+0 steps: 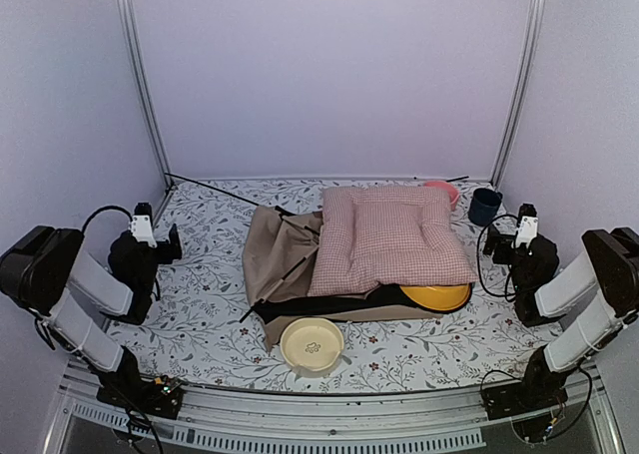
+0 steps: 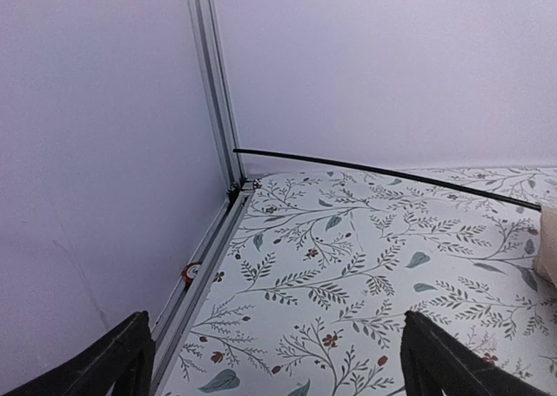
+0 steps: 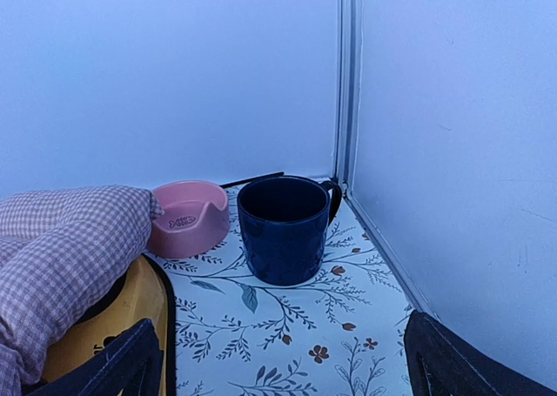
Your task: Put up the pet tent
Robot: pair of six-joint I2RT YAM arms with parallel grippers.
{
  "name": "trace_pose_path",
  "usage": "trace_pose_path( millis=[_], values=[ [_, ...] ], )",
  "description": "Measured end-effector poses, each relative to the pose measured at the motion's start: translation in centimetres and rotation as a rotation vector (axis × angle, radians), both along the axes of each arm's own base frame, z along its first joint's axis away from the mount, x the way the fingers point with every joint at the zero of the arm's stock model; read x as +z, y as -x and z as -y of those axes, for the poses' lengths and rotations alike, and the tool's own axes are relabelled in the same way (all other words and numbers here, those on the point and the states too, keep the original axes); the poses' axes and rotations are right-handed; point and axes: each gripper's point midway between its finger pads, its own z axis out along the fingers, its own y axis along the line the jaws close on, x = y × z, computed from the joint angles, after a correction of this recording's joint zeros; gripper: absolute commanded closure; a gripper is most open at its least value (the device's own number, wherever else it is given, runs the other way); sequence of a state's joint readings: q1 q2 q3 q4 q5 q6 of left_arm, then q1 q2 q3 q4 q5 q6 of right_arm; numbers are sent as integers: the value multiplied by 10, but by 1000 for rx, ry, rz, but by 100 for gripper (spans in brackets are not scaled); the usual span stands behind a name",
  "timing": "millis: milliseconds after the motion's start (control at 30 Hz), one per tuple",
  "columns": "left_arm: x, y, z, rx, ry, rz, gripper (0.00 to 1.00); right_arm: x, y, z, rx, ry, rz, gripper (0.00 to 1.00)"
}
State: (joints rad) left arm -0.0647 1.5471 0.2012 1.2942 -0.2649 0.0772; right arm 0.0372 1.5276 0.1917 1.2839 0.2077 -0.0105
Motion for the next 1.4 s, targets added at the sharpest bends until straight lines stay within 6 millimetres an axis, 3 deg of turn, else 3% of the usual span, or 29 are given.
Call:
trace_pose_path(
  millis=[133,233,333,467,567,633,700,767,800,833,900,1033,1133,1300,1400],
  values=[
    [13,-8,-1,29,8,9,1,5,1,5,-30,2,20,1],
    [43,-25,14,-1,13,30,1,7,0,6,-39,2,26,1],
    [108,-46,44,-93,109,92,1,11,-1,5,-38,5,38,1],
    [182,-54,103,-269,245,120,1,28,1,-7,-56,28,60,1],
    [203,-51,153,-410,290,57,1,77,-12,-32,9,41,110,1],
    [203,-44,185,-516,307,-9,1,135,-20,-54,99,25,176,1],
    [191,-34,206,-604,329,-90,1,191,-18,-75,195,-16,249,1],
    [171,-31,209,-607,370,-178,1,222,-9,-89,271,-54,286,1],
    [155,-32,205,-584,398,-242,1,228,-4,-94,302,-86,280,1],
    [144,-33,203,-569,416,-283,1,227,-2,-96,311,-111,262,1],
    [121,-37,197,-555,455,-372,1,206,-3,-94,292,-181,167,1],
    [77,-37,197,-542,518,-528,1,131,-8,-82,213,-301,-115,1],
    [57,-27,219,-569,515,-606,1,90,-2,-85,211,-359,-280,6],
    [23,1,269,-651,484,-733,1,40,8,-132,295,-381,-543,8],
    [1,14,285,-660,473,-806,1,22,10,-162,335,-348,-664,8]
  ],
)
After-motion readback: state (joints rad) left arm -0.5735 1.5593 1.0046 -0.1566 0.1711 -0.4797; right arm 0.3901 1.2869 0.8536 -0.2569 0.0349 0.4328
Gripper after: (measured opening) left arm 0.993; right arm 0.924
